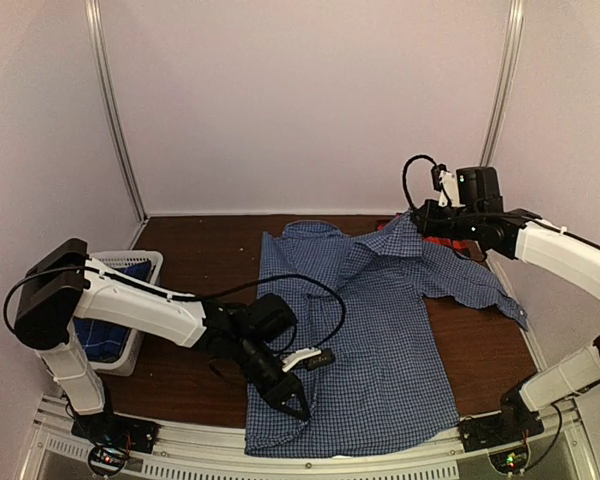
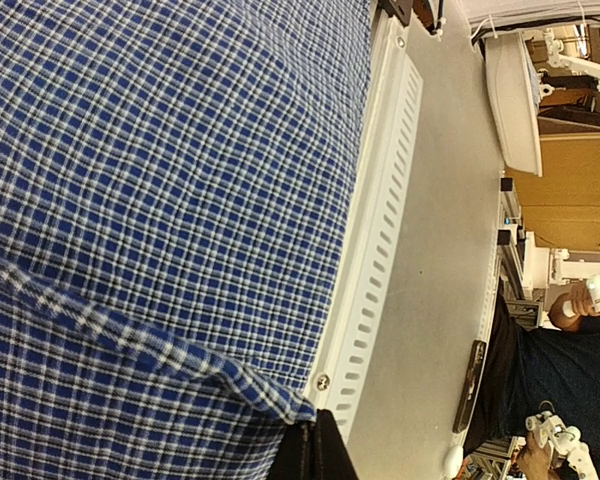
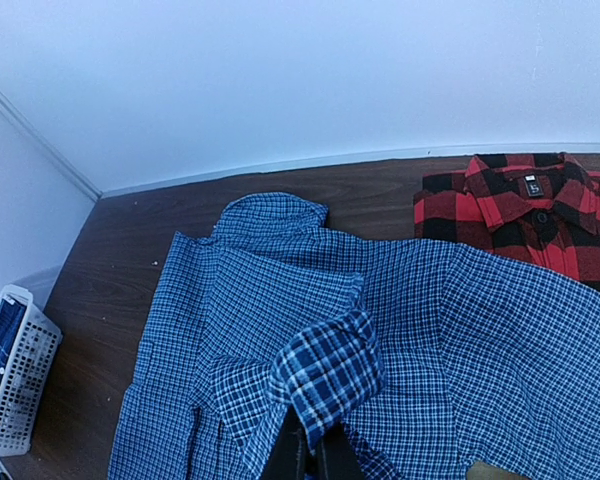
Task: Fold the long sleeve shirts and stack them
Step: Fold the flattened shirt at the center of the board.
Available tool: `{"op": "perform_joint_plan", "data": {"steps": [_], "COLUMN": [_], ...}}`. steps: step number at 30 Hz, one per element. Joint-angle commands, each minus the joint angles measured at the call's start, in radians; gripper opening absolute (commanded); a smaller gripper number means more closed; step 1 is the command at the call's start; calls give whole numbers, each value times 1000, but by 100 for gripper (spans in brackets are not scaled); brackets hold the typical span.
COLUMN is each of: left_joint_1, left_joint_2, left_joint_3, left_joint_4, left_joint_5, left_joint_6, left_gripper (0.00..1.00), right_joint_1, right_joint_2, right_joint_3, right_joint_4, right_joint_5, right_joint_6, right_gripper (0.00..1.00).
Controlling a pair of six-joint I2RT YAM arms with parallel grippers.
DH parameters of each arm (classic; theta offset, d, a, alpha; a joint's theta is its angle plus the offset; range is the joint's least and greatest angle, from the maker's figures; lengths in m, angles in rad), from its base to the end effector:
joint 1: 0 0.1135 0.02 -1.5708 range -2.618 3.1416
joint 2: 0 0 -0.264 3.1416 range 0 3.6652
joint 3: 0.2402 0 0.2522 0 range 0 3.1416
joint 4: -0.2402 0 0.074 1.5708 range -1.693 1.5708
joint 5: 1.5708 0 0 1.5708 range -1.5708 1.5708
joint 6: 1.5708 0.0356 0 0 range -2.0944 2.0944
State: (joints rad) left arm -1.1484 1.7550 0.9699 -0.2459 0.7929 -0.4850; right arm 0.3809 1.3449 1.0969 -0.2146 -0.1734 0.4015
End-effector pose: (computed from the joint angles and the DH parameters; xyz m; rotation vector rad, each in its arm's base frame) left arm 0.1142 -0.3159 0.1574 -1.1417 -2.3817 1.2810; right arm 0.2861 0.1212 0.3202 -0.0908 2.0896 0.6606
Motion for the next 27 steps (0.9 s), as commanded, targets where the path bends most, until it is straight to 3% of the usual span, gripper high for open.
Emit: {"op": "perform_joint_plan", "data": {"steps": [1,27], "left_joint_1": [-7,-7], "left_joint_2": [16,19], "left_joint_3": [-8,-35], "left_joint_4": [43,71], "left_joint_5": [28,47], "left_joint_6": [26,32], "left_gripper": [0,0], "right_joint_1": [8,29], "right_joint_2": [-65,-205], "right_joint_3": [-41,-144], "right_joint_4": [0,-55], "right_joint_5": [34,83], "right_joint_6": [30,60], "right_gripper": [4,4]}}
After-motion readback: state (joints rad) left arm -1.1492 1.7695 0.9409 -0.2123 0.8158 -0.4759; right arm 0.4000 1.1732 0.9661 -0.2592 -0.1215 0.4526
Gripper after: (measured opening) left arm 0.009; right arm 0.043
